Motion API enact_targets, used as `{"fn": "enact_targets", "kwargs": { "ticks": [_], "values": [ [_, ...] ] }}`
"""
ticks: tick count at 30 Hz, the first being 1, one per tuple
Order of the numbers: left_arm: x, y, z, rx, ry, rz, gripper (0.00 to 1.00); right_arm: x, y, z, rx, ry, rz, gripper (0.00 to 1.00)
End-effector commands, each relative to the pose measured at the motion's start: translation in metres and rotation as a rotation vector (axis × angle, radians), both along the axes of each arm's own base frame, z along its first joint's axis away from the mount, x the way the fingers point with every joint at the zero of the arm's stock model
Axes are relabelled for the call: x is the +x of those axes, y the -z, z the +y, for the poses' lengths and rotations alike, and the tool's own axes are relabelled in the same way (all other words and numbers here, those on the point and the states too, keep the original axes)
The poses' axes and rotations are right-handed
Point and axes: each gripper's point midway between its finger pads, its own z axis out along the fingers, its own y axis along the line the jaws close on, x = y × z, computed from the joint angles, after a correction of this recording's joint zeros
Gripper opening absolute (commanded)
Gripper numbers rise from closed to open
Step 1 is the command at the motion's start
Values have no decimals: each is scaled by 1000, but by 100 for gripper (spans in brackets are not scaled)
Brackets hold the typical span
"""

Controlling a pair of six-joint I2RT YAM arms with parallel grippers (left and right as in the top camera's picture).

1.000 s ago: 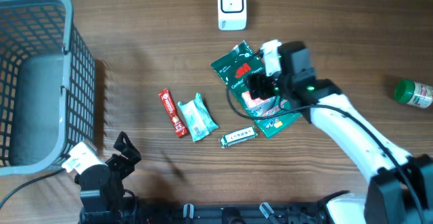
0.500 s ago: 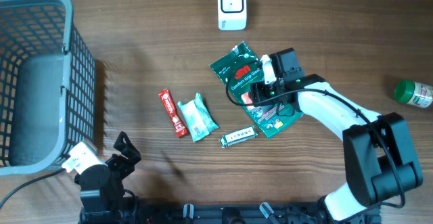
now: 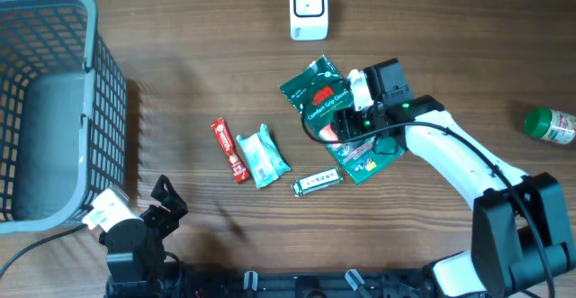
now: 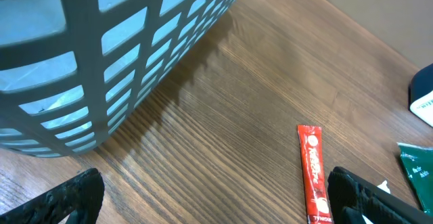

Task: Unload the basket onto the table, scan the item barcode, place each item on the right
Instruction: 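Grasp the red-white packet on the gloves pack with right gripper, then hold the red-white packet up in front of the scanner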

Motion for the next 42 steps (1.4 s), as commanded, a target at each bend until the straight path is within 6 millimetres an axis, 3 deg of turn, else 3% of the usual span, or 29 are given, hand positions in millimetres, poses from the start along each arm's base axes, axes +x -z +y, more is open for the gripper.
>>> {"fn": "enact_targets", "kwargs": {
  "ticks": [1,2,5,8,10,13,16,18,20,22,23,26,29,33,35,37,39,40,41,42],
  "values": [
    [0,1,2,2,-15,-1,100,-10,24,-1,-35,-105,24,50],
    [0,1,2,2,-15,-1,100,-11,34,-2,-46,-121,39,44],
    [0,1,2,2,-15,-1,100,-12,49,-1,-51,-123,71,43],
    [0,1,2,2,-15,-1,100,-13,50,-2,-51,-117,78,26],
    [0,1,2,2,-15,-1,100,-9,49,0,-46,-117,60,4],
    [0,1,2,2,-15,-1,100,8,39,6,-25,-114,-11,4],
    [0,1,2,2,-15,-1,100,49,-12,30,168,47,-114,4],
    [0,1,2,2,-15,-1,100,62,-83,78,482,-88,-263,4],
    [0,1,2,2,-15,-1,100,53,-144,110,700,-320,-419,4],
    [0,1,2,2,-15,-1,100,42,-176,121,781,-495,-550,4],
    [0,1,2,2,-15,-1,100,26,-187,127,804,-653,-631,4],
    [0,1,2,2,-15,-1,100,-21,-199,129,864,-1046,-811,4],
    [0,1,2,2,-15,-1,100,-64,-209,119,984,-1342,-933,4],
    [0,1,2,2,-15,-1,100,-69,-209,118,1008,-1358,-916,4],
    [0,1,2,2,-15,-1,100,-64,-208,119,1014,-1294,-828,4],
    [0,1,2,2,-15,-1,100,-23,-199,129,950,-930,-593,4],
    [0,1,2,2,-15,-1,100,39,-178,122,905,-340,-330,4],
    [0,1,2,2,-15,-1,100,57,-164,113,930,-44,-152,4],
    [0,1,2,2,-15,-1,100,62,-152,108,968,167,23,4],
    [0,1,2,2,-15,-1,100,54,-127,103,985,441,317,4]
  ]
}}
